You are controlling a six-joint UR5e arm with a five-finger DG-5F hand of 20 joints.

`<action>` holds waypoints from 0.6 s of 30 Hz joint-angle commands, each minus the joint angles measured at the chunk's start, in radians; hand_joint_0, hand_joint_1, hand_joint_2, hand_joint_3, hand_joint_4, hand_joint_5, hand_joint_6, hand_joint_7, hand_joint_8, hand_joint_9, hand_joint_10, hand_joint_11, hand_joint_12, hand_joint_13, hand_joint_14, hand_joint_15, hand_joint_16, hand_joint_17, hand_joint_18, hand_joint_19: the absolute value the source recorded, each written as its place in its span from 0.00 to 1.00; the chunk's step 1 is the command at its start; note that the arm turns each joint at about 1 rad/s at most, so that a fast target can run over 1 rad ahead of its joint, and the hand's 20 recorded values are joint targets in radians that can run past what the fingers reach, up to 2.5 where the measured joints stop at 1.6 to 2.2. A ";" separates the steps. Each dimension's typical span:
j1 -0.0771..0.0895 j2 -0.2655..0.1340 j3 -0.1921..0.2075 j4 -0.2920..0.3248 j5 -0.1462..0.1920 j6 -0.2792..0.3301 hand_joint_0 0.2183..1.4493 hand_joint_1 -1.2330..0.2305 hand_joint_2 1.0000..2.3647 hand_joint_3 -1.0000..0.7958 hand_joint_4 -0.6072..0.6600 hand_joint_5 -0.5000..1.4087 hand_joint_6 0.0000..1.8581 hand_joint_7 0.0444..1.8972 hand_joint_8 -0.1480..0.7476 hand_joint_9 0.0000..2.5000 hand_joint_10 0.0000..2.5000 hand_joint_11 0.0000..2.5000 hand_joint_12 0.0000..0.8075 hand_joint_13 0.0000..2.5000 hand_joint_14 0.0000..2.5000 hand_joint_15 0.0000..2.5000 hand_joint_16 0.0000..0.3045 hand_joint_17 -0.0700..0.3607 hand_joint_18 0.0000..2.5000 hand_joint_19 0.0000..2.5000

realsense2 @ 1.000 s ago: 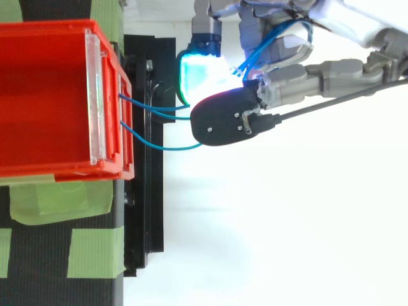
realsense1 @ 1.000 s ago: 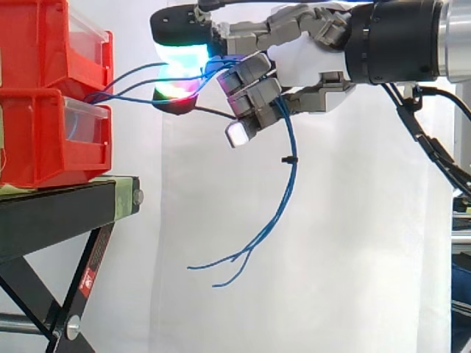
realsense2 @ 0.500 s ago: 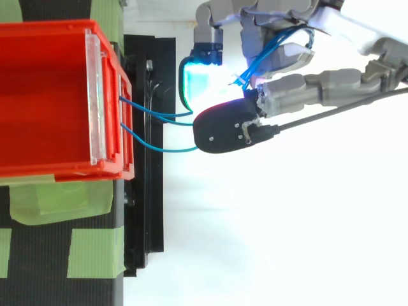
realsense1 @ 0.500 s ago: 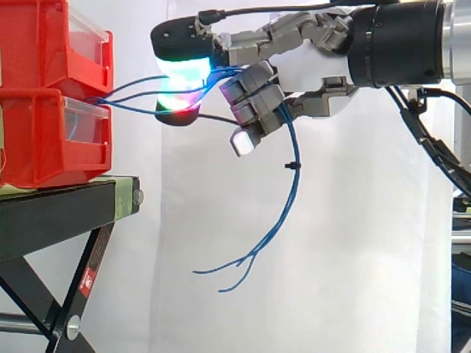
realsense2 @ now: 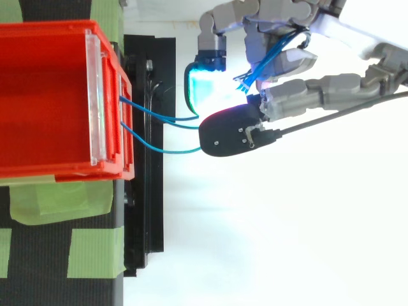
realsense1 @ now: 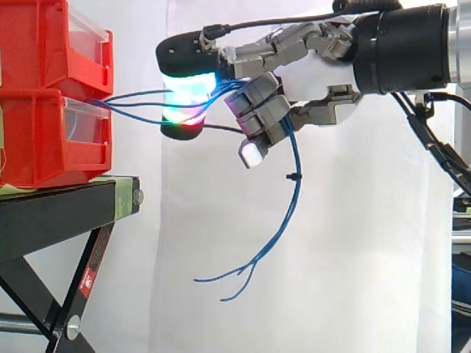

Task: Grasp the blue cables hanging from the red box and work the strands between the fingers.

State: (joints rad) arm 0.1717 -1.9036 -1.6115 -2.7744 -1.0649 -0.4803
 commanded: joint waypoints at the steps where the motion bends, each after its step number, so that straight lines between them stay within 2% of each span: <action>1: 0.000 0.000 -0.001 -0.010 -0.001 0.000 0.51 0.33 0.02 0.46 0.52 0.51 0.28 0.71 0.62 0.24 1.00 0.95 0.61 0.24 1.00 0.65 0.19 0.46 0.44 0.35; 18: 0.000 0.000 0.001 -0.013 0.002 -0.001 0.51 0.33 0.02 0.45 0.53 0.51 0.28 0.71 0.62 0.24 1.00 0.95 0.61 0.24 1.00 0.64 0.19 0.46 0.44 0.35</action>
State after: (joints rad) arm 0.1718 -1.9036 -1.6107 -2.7870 -1.0646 -0.4816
